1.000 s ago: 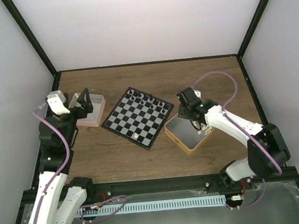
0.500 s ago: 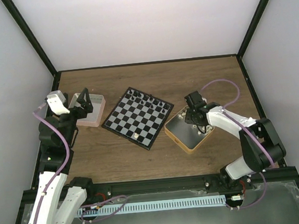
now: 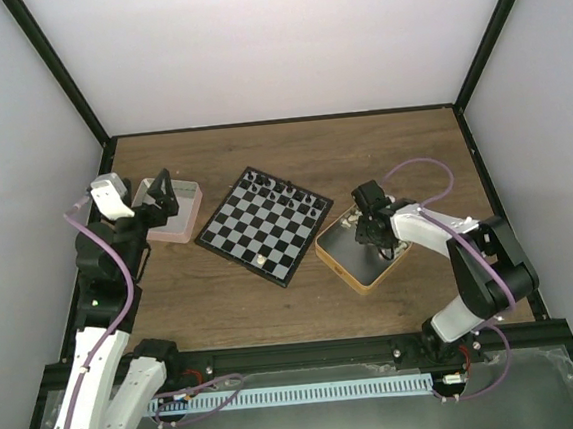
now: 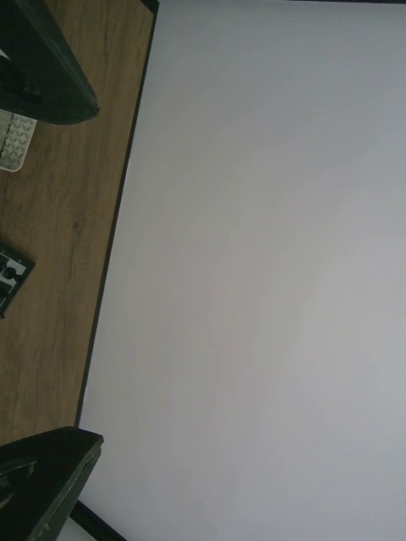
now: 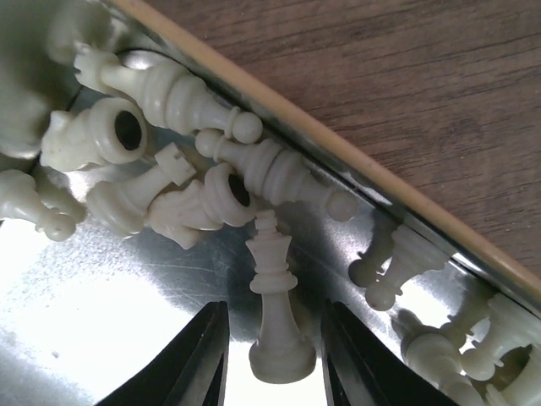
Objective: Set up the chess pieces on the board
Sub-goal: Pick up the chess piece from the storage box.
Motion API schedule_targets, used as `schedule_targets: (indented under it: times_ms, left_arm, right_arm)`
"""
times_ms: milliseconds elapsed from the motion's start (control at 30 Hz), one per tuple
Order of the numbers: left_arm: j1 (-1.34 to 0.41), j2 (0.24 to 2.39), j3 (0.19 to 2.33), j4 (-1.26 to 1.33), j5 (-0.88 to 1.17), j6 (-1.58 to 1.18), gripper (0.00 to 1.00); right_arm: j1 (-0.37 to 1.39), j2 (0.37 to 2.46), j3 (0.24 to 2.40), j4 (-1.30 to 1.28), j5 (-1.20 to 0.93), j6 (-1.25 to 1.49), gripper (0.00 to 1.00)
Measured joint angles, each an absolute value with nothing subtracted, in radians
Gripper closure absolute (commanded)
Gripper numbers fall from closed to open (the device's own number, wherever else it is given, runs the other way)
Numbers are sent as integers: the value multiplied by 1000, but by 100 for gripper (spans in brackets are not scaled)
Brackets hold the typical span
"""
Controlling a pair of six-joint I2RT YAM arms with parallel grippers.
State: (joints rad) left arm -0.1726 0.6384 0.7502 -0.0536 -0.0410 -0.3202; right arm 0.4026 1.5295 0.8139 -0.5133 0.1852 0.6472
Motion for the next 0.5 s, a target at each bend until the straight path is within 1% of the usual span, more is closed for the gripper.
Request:
schedule_targets:
  times_ms: [133,267,400,500]
  left_arm:
    - [-172,647,750,-54,-41,-331,0]
    - [-172,654,750,-54,-34,-338,0]
    - [-168,664,750,-54,-4,-344,0]
    - [-161,678,750,-52,37,-347,0]
  right_arm:
    - [403,1534,797,-506,183,648,72]
    - [403,1534,786,-496,184,647,77]
    - [402,1536,783,-477,181,647,82]
    - [403,1532,776,-458,178,642,83]
